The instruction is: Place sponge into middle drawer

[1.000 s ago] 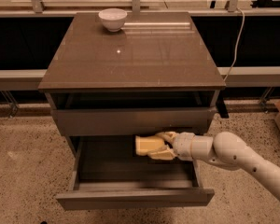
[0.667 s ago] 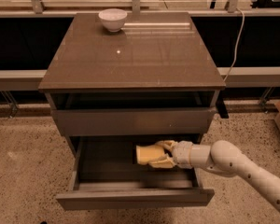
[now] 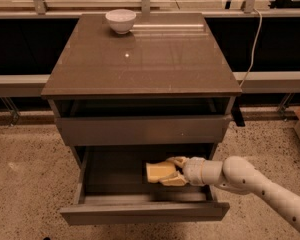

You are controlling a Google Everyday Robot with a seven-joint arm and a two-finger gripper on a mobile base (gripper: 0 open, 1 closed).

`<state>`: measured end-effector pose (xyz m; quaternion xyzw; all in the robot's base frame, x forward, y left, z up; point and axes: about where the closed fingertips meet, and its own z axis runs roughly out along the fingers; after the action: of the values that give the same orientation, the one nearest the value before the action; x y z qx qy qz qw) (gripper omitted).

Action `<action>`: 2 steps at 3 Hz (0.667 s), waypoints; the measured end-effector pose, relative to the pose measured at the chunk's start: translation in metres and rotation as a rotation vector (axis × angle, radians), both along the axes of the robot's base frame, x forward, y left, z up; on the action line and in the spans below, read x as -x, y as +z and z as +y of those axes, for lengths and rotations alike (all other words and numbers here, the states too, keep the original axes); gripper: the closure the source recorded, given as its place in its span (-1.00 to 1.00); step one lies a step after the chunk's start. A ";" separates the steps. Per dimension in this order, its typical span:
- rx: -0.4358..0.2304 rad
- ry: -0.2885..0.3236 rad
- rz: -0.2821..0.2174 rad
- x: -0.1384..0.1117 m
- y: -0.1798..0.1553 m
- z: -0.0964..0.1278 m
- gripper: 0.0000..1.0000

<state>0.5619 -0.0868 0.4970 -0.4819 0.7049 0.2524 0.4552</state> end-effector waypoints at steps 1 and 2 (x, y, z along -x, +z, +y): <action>0.024 -0.003 -0.010 0.000 -0.001 0.005 1.00; 0.082 -0.020 -0.064 -0.016 -0.035 0.016 1.00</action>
Offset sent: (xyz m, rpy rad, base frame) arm 0.0500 0.0198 -0.0794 -0.1660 -0.1589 -0.0946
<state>0.5784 -0.0712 0.4619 -0.5009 0.7046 0.2033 0.4597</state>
